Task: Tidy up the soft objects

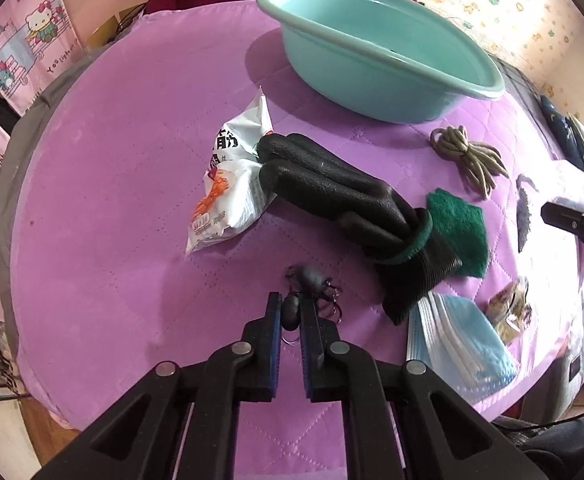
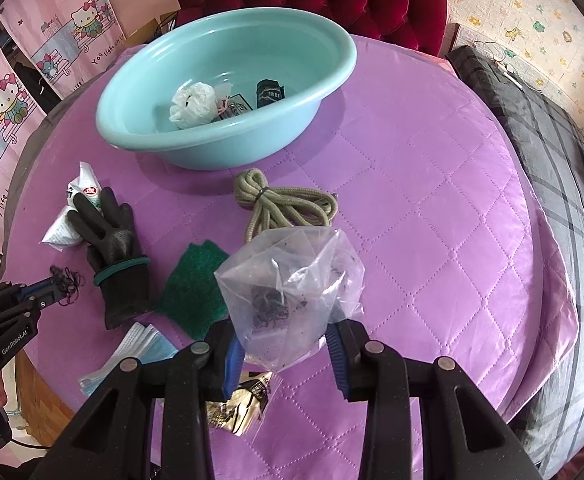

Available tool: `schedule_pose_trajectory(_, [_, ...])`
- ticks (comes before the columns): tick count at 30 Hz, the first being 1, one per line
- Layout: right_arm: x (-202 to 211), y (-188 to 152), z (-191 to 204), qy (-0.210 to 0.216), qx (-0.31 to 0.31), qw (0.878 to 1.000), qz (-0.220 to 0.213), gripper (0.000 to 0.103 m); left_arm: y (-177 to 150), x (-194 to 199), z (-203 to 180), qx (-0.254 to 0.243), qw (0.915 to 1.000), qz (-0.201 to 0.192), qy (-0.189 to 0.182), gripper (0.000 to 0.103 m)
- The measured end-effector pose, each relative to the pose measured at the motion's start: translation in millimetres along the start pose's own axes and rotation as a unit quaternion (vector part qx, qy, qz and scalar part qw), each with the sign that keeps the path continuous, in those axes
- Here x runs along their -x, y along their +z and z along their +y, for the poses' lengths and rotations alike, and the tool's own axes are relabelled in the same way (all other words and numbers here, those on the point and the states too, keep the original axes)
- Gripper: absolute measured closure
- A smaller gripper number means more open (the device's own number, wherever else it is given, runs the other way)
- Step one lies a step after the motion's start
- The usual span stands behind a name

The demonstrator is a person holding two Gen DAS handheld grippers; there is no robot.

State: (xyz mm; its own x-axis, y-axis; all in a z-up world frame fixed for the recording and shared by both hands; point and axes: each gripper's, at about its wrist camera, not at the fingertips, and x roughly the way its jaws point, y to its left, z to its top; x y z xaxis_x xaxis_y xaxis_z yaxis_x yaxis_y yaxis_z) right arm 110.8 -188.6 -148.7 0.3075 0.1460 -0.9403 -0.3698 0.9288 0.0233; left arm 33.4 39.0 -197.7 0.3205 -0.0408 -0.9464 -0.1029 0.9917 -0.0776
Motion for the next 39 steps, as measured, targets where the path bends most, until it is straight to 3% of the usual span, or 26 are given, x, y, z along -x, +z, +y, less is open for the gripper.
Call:
schedule_pose_trajectory(9, [9.6,-4.9,3.9,-0.001,-0.008,1.0,-0.003,0.065,-12.3,24.5,0.7,-0.018,0.9997,-0.003,-0.016,0.095])
schedule_pose_trajectory(39, [56.7,10.3,14.5,-0.006,0.002,0.999,-0.038,0.065,2.8,81.2,-24.6,-0.079,0.995,-0.041,-0.046,0.095])
